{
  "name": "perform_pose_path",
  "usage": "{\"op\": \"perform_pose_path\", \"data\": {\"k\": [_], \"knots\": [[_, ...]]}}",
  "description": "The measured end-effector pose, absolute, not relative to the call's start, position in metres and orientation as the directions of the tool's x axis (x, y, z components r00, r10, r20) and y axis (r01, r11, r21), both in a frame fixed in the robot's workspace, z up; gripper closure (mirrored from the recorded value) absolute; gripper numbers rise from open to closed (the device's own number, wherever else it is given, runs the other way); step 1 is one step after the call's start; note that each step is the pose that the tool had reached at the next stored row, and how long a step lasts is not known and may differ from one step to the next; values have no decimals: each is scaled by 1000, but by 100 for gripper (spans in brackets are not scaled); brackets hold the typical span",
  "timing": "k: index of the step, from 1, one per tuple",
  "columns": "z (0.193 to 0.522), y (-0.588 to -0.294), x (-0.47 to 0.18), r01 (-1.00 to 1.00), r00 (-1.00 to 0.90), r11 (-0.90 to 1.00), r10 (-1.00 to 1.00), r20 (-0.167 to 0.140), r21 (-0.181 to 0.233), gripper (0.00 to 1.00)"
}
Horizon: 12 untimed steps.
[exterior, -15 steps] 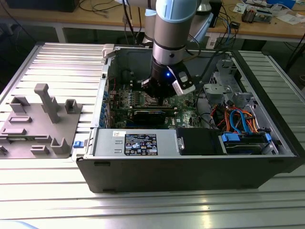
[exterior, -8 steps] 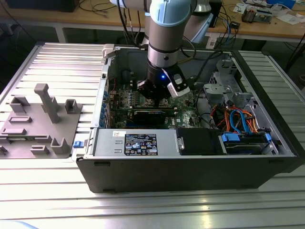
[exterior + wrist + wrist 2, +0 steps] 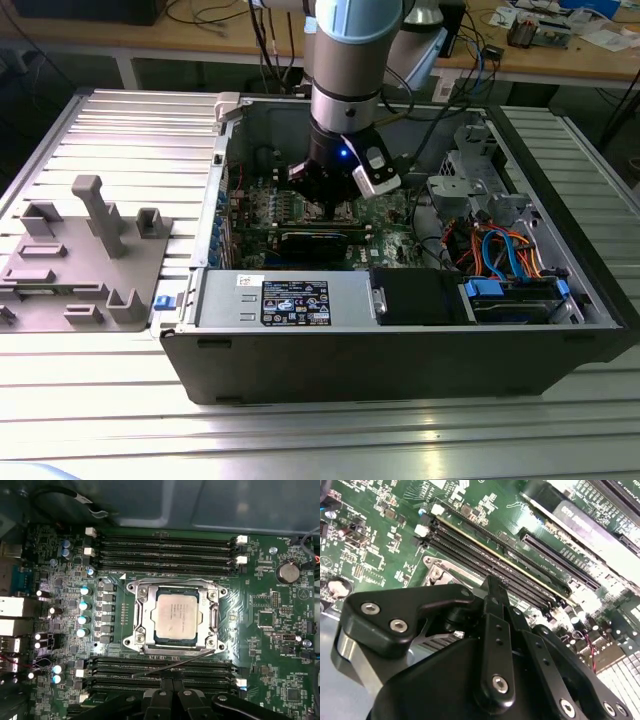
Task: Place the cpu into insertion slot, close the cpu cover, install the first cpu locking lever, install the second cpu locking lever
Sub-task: 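Install the second cpu locking lever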
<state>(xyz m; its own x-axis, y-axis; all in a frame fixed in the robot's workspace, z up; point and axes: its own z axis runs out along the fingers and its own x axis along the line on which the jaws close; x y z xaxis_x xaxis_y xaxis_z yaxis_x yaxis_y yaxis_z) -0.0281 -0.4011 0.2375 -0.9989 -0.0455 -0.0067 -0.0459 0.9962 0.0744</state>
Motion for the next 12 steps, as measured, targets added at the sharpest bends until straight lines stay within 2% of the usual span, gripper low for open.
{"op": "perform_pose_path", "data": {"k": [6, 12], "knots": [[236, -401, -30, -46, -999, 992, -45, -9, 117, 89], [226, -401, -42, -46, -999, 992, -45, -9, 118, 89]]}}
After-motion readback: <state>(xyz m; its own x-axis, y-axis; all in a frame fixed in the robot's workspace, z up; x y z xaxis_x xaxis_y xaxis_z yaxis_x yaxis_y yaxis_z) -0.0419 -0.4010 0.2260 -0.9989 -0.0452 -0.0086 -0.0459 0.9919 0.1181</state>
